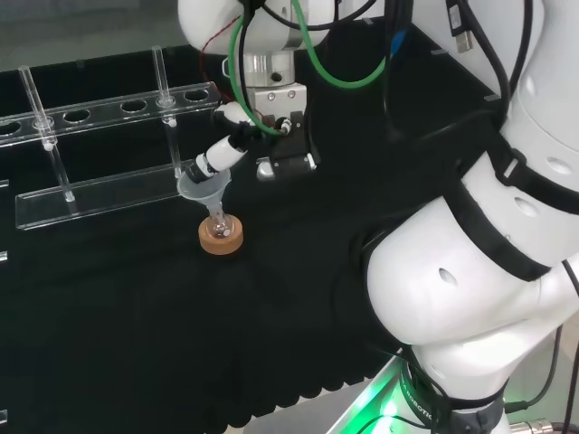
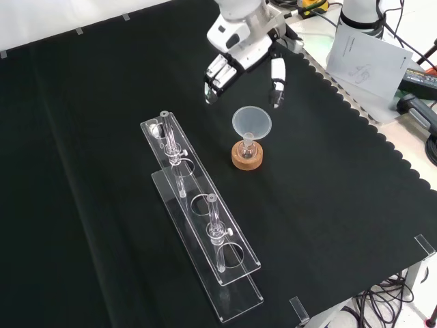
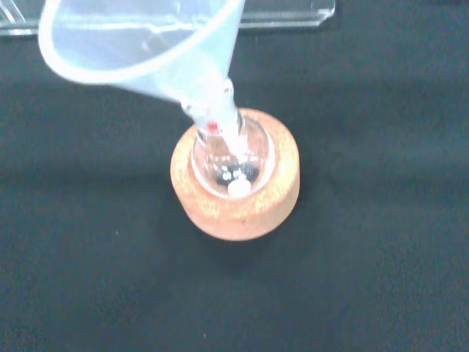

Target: Place the funnel on the round-bottom flask.

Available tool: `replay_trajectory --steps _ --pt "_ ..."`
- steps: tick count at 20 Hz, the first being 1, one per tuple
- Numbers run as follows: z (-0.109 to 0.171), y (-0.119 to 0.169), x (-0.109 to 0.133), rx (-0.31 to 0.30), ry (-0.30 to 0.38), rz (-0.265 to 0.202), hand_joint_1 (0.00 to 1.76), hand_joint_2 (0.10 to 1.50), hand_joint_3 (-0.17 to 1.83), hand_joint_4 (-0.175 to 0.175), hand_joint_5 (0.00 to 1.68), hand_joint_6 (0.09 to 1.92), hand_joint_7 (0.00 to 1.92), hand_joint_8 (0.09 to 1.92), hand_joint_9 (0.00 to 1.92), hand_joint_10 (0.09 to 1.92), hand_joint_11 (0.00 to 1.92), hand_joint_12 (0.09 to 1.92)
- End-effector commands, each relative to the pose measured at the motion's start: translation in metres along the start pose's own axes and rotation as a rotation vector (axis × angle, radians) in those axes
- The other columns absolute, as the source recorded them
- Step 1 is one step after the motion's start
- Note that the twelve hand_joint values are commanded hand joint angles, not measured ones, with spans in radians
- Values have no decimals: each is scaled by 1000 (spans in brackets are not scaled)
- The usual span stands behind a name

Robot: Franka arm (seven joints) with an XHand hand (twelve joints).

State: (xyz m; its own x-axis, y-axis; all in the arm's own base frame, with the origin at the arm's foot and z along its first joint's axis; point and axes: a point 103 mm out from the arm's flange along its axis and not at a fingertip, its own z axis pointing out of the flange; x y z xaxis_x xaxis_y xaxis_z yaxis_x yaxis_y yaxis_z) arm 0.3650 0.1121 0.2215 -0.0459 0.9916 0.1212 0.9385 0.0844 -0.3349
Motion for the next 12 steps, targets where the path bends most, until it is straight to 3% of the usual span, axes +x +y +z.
replay_trajectory --steps 1,12 --pt "-17 -6 -11 -37 41 -4 409 709 161 -59 151 87 0 305 38 851 146 1540" --pt "-49 -6 -67 -66 97 33 441 751 120 -67 236 87 18 675 231 791 235 1510"
